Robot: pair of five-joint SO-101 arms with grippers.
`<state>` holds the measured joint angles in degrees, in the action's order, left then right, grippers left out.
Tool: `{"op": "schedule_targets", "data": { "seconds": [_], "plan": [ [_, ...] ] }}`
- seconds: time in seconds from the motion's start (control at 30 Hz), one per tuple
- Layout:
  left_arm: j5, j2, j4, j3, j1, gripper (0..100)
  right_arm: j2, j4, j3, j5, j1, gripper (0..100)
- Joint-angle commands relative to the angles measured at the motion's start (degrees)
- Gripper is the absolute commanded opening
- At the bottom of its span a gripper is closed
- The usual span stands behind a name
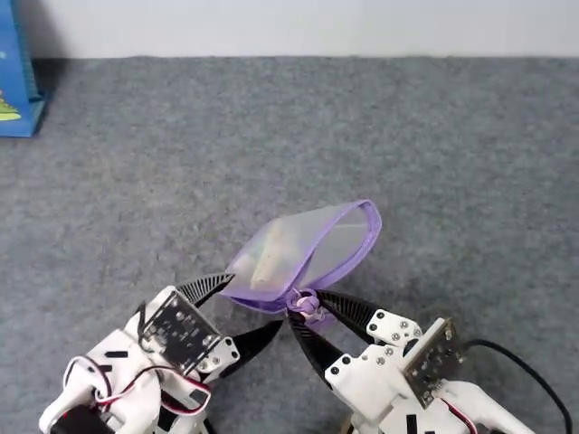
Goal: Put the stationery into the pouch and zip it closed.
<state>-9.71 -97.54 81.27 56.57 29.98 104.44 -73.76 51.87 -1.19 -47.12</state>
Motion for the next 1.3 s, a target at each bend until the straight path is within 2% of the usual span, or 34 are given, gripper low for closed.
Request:
{"op": "schedule_targets", "data": {
  "seconds": [0.0, 0.13, 0.33, 0.53, 0.77, 1.0, 1.27],
  "plan": [
    [0.44, -2.20, -1.67, -0.13, 0.35, 29, -0.40, 0.48, -3.08, -0.44, 0.13, 0.8],
    [0.44, -2.55, -3.69, 2.51, 0.35, 29, -0.40, 0.22, -3.08, -0.35, -0.40, 0.8],
    [0.53, -2.81, -6.07, 7.34, 3.34, 28, -0.40, -0.13, -3.08, -0.35, -6.73, 0.8],
    [0.70, -2.90, -7.82, 7.60, 4.04, 28, -0.40, -2.68, -3.08, -0.35, -6.99, 0.8],
    [0.70, -2.90, -9.49, 7.69, 4.31, 19, -0.48, -5.41, -9.85, 2.46, -6.99, 0.8],
    [0.70, -2.90, -9.49, 7.69, 4.48, 18, -0.48, -7.96, -10.02, 4.22, -6.99, 0.8],
    [0.70, -2.99, -9.49, 7.43, 15.56, 11, -0.48, -7.96, -7.65, 4.22, -6.99, 0.8]
  ]
}}
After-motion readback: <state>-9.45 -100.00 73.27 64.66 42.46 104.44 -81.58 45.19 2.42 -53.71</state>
